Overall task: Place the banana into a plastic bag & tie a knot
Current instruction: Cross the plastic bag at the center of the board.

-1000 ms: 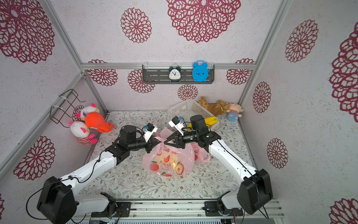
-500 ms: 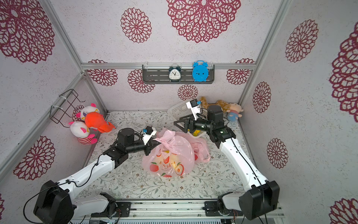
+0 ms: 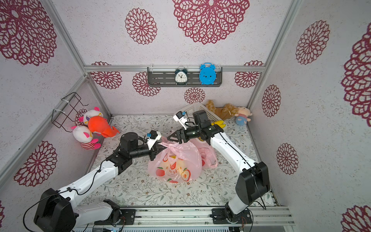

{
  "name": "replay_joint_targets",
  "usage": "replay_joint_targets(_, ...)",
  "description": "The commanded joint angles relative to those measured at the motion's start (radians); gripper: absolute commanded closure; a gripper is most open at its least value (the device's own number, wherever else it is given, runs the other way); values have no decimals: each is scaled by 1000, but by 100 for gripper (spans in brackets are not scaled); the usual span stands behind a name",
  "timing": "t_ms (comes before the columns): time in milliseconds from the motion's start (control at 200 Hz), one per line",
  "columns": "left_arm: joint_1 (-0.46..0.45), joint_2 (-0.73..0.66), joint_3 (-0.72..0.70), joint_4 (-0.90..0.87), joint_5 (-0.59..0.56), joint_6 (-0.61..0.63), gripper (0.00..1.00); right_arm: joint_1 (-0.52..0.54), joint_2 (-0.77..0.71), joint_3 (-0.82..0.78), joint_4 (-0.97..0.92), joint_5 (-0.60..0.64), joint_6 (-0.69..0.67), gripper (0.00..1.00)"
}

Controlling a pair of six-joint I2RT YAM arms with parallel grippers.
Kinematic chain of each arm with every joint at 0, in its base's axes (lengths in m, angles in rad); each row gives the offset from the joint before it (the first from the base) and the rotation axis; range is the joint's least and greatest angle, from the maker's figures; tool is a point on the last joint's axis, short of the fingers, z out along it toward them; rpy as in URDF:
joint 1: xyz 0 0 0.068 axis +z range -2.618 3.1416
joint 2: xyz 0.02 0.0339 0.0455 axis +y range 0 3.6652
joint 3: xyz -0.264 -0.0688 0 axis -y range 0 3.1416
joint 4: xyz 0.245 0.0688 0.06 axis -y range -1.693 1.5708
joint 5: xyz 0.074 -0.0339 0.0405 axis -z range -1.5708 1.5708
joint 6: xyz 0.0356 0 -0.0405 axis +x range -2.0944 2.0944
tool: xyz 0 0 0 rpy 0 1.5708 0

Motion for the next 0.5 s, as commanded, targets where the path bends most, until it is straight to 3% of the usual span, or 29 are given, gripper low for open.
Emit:
replay_joint_targets(0, 16, -4, -8, 8, 39, 14, 100, -6, -53, 18, -93, -31, -143, 35)
replay_joint_targets(245, 33, -4, -8, 6, 69, 15, 100, 13, -1, 64, -219, -14, -287, 35)
replay_joint_targets(495, 44, 6, -7, 2, 89, 18, 100, 28, -17, 58, -188, 19, -291, 27)
